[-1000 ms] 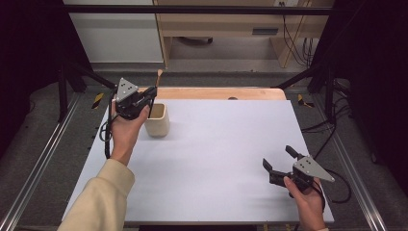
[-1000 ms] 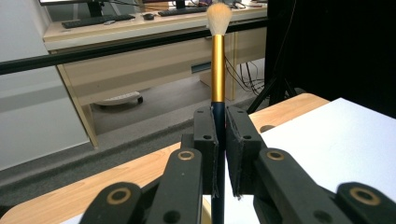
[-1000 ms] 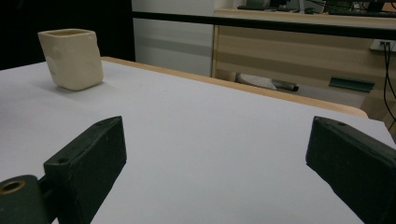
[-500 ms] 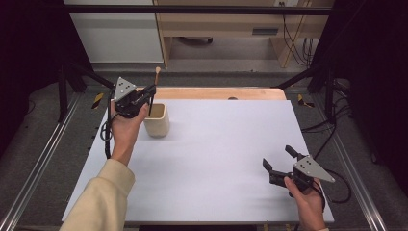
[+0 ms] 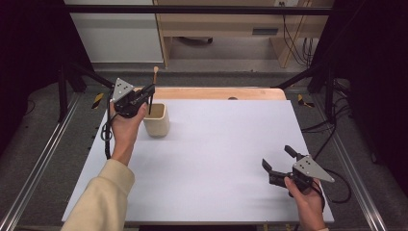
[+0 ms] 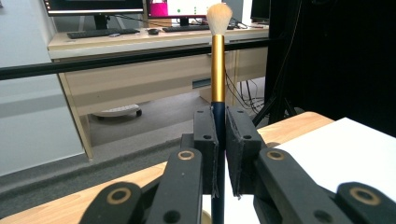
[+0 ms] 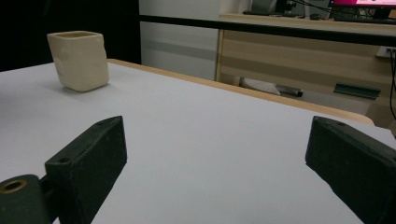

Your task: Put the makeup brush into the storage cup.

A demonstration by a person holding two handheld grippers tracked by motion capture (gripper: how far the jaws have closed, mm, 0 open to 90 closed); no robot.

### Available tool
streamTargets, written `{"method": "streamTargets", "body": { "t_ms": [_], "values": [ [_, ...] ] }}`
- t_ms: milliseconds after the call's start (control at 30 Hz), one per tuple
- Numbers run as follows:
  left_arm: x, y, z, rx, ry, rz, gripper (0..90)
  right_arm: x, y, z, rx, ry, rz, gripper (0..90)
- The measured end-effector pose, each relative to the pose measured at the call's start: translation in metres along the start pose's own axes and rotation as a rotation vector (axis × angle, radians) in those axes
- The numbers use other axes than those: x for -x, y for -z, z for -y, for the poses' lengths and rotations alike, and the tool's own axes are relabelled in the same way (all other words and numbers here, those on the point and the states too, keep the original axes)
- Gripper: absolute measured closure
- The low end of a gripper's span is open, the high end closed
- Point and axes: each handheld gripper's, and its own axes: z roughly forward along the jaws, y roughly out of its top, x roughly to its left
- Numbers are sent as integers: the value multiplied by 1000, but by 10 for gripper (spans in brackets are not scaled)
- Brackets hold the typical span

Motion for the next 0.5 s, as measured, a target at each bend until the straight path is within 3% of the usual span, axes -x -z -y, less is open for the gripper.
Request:
{"method": "streamTargets", "body": {
  "t_ms": [500],
  "values": [
    [-9,-3,9,14,24,3,828,0,-1,1,-5,2,1,57]
  ]
}}
